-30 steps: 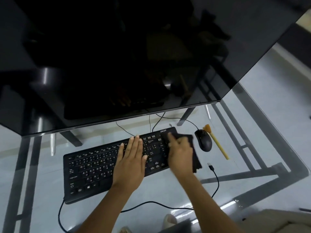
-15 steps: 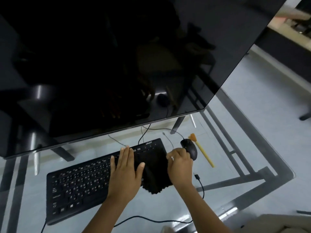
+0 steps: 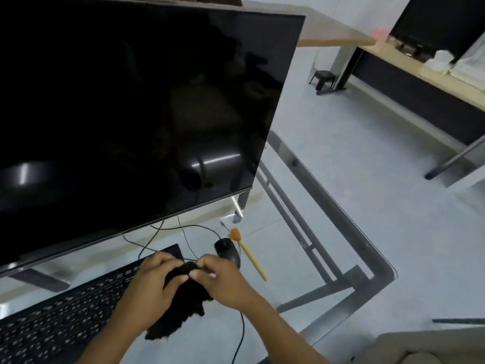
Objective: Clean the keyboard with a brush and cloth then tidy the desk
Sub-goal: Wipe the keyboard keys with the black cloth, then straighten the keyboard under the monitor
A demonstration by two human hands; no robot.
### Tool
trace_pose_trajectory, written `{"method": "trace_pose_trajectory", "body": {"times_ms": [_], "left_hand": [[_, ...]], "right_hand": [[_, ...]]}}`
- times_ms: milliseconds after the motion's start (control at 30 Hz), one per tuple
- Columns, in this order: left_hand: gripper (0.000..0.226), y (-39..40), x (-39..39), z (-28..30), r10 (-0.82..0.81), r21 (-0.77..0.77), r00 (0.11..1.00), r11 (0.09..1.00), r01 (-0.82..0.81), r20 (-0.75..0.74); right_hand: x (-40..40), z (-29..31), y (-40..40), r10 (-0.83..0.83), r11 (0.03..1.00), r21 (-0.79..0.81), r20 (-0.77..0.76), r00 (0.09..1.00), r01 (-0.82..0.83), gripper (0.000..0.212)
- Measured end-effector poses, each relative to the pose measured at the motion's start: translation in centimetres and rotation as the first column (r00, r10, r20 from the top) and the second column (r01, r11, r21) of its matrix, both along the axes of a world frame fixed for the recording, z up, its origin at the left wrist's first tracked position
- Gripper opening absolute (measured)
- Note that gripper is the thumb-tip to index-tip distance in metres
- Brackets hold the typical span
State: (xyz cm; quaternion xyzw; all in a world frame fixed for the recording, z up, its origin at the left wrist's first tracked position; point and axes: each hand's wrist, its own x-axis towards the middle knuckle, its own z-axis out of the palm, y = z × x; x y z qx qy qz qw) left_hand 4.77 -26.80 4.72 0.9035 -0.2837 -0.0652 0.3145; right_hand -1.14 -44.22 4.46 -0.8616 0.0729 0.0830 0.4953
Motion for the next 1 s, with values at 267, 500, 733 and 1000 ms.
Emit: {"method": "trace_pose_trajectory", "body": {"times_ms": [267,500,733,1000], "left_hand": [[0.012,-10.9,-0.6,4.1,-0.195,-0.139,0.807,0.980,0.141,-0.558],[0.013,-22.9,-0.2,0.7,-0.065,-0.109,0.823,0.994,0.004,-0.564],[0.049,-26.0,-0.3,-4.0,-0.066,0.174,0.985,0.984,0.038,0.162],[0.069,-25.6,-1.3,-6.1,-0.243,0.470,0.969,0.861,0.195,0.042]], "right_hand": [[-4.8,6.2,-13.9,-0.306,0.948,-0.083,0.032,0.952,0.308,0.016],[-4.0,3.9,-24.2,-0.423,0.861,-0.360,-0.118,0.898,0.359,0.022],[-1.4,-1.7,-26.0,-0.505,0.703,-0.545,0.070,0.860,0.457,0.037],[-2.0,-5.0,-24.0,-0.340,0.651,-0.703,0.068,0.938,0.287,0.044]]}}
